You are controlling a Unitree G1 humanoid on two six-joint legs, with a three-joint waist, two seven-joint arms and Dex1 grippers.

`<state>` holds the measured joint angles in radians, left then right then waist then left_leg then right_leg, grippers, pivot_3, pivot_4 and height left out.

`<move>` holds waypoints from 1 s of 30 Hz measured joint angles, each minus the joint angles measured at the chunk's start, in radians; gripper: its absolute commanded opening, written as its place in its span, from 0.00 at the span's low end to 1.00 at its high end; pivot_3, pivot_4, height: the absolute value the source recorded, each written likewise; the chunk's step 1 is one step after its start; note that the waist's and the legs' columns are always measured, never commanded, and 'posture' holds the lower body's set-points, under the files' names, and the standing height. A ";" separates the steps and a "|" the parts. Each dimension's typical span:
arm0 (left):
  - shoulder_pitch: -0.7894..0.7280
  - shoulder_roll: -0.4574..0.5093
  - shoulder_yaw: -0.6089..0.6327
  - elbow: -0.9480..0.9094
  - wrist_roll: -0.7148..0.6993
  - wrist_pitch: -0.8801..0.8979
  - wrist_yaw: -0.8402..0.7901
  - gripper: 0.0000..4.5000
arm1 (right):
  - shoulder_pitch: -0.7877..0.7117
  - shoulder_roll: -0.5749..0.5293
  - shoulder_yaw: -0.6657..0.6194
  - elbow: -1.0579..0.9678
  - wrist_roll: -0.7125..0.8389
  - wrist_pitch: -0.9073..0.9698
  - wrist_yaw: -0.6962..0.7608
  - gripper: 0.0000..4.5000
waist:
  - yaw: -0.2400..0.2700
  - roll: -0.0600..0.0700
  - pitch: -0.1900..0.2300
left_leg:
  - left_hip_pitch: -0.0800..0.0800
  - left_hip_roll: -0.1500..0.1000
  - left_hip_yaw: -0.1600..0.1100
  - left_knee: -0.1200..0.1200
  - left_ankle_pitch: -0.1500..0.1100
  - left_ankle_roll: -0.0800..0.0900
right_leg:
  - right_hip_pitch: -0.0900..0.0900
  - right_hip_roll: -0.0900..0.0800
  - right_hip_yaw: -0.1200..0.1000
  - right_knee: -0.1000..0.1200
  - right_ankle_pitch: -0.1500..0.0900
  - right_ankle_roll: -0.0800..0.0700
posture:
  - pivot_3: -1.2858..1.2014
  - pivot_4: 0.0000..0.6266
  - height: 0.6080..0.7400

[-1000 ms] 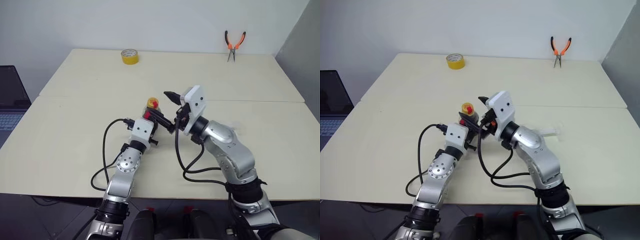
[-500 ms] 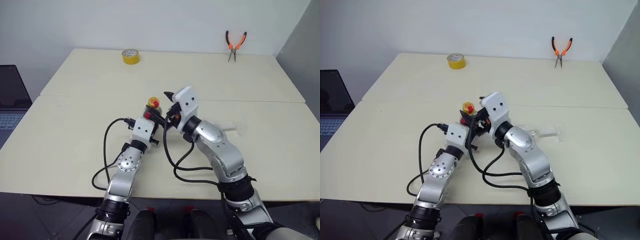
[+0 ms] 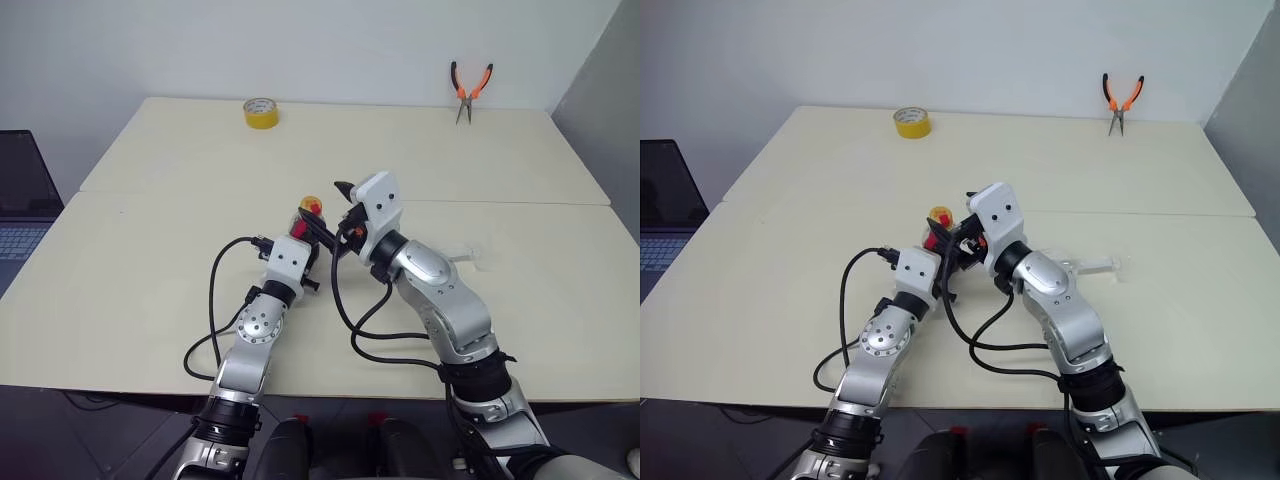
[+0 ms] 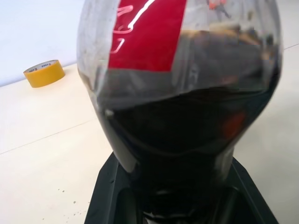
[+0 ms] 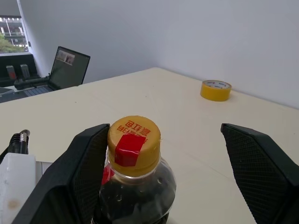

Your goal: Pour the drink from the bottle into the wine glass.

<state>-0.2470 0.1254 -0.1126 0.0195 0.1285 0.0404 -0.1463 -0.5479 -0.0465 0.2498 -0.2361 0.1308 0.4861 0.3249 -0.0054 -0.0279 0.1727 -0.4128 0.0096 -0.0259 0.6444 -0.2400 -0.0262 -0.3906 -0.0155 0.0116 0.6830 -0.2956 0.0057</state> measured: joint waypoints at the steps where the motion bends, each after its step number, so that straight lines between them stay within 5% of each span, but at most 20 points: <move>1: 0.000 0.000 -0.001 0.001 0.000 0.001 -0.001 0.23 | 0.009 -0.004 -0.002 -0.007 0.003 0.000 0.000 0.90 | 0.000 0.000 0.000 | 0.000 0.000 0.000 0.000 0.000 0.000 | 0.000 0.000 0.000 0.000 0.000 0.000 | 0.52 0.24 1.00; 18: -0.003 -0.008 0.032 0.001 -0.010 0.017 0.005 0.22 | 0.097 -0.114 -0.083 -0.139 0.079 0.094 0.053 0.90 | -0.002 0.000 0.000 | 0.000 0.000 0.000 0.000 0.000 0.000 | 0.000 0.000 0.000 0.000 0.000 0.000 | 0.52 0.24 1.00; 30: -0.013 -0.003 0.031 0.001 -0.010 0.017 0.002 0.22 | -0.044 0.018 0.040 -0.023 0.031 0.080 0.004 0.90 | -0.002 0.000 0.000 | 0.000 0.000 0.000 0.000 0.000 0.000 | 0.000 0.000 0.000 0.000 0.000 0.000 | 0.52 0.24 1.00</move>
<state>-0.2602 0.1222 -0.0819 0.0201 0.1186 0.0577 -0.1448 -0.5923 -0.0284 0.2900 -0.2596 0.1622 0.5663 0.3286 -0.0072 -0.0280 0.1727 -0.4130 0.0095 -0.0261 0.6448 -0.2399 -0.0263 -0.3907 -0.0152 0.0115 0.6830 -0.2955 0.0058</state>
